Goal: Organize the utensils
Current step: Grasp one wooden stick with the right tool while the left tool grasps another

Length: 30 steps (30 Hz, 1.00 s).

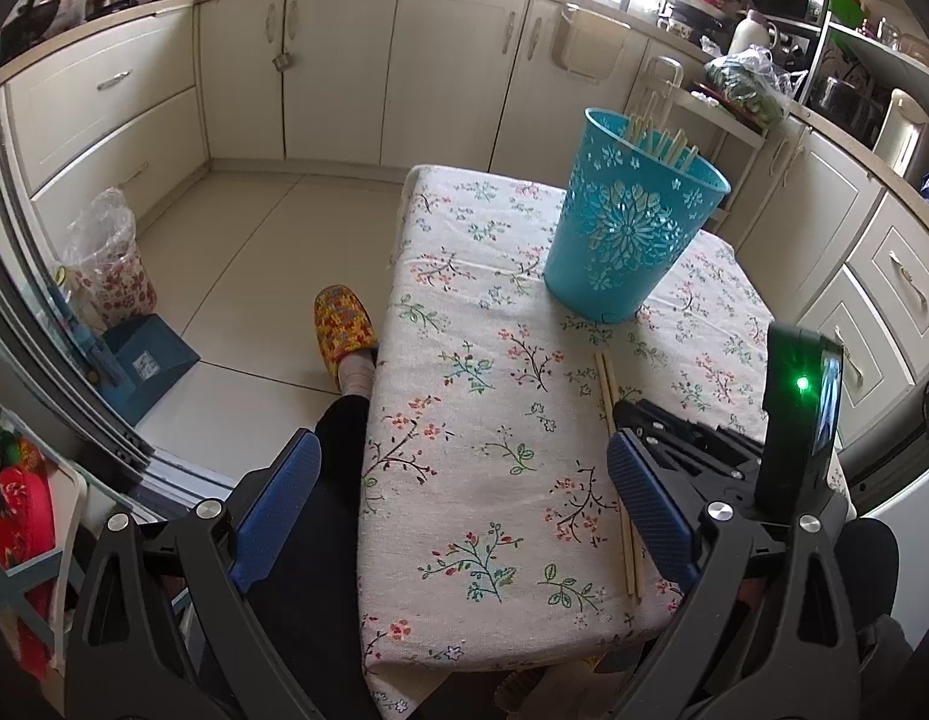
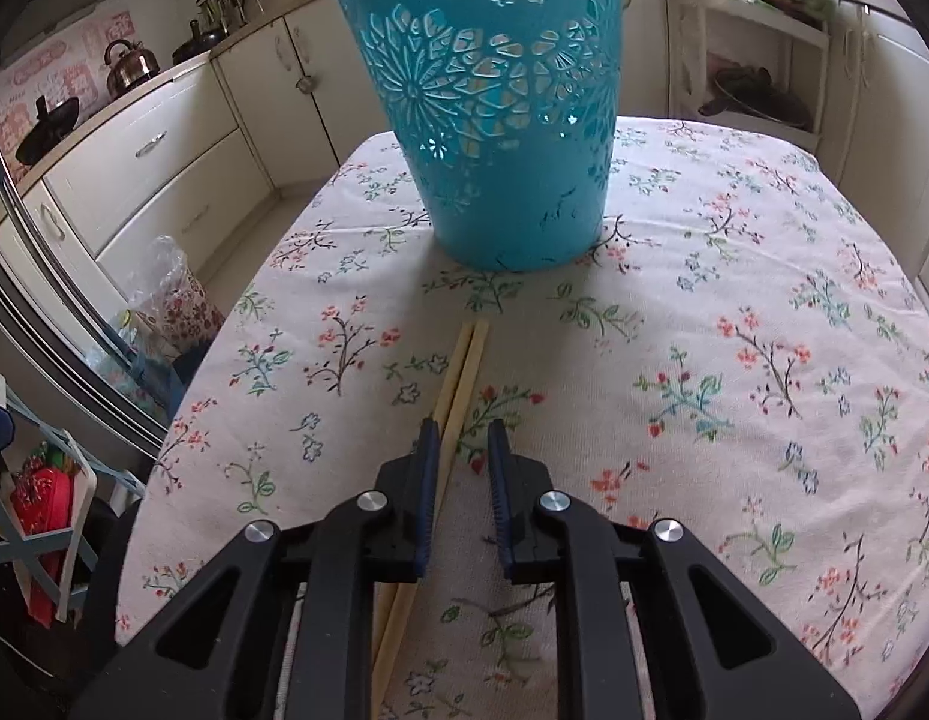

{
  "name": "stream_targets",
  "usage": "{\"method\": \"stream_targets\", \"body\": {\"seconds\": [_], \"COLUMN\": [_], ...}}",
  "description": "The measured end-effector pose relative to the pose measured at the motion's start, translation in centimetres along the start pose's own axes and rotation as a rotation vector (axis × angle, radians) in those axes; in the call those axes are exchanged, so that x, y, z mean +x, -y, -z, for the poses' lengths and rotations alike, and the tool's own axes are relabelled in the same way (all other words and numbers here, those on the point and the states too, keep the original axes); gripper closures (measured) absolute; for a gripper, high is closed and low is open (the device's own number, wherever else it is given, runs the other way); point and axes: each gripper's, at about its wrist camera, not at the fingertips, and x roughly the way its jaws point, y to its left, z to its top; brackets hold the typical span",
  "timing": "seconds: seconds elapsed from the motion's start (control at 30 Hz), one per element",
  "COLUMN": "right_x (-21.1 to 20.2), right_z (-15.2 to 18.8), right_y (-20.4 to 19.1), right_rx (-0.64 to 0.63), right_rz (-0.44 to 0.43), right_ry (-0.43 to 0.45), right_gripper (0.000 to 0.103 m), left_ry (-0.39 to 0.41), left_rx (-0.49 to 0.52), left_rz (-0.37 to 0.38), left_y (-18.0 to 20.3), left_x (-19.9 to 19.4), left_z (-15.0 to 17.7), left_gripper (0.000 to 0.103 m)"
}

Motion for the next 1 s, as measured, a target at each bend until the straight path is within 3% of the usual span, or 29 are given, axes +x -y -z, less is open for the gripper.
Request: {"method": "stream_targets", "body": {"seconds": [0.2, 0.43, 0.7, 0.77, 0.83, 1.0], "right_x": [-0.7, -2.4, -2.5, -2.4, -2.3, -2.4], "right_z": [0.1, 0.8, 1.1, 0.9, 0.8, 1.0], "right_y": [0.7, 7.2, 8.0, 7.9, 7.9, 7.9], "right_rx": [-0.119, 0.068, 0.130, 0.136, 0.134, 0.148], "right_rz": [0.016, -0.081, -0.124, -0.127, -0.128, -0.138], "right_ry": [-0.045, -0.071, -0.052, -0.051, -0.049, -0.049], "right_gripper": [0.095, 0.096, 0.096, 0.096, 0.096, 0.096], "left_ry": [-0.046, -0.141, -0.196, -0.174, -0.179, -0.194], "left_rx": [0.053, 0.157, 0.234, 0.276, 0.293, 0.317], "left_rz": [0.011, 0.034, -0.005, -0.015, 0.016, 0.084], "left_y": [2.2, 7.2, 10.8, 11.7, 12.1, 11.8], "left_x": [2.9, 9.6, 14.3, 14.4, 14.4, 13.6], "left_z": [-0.3, -0.7, -1.4, -1.3, -1.3, -1.2], "left_gripper": [0.011, 0.013, 0.048, 0.077, 0.098, 0.099]}}
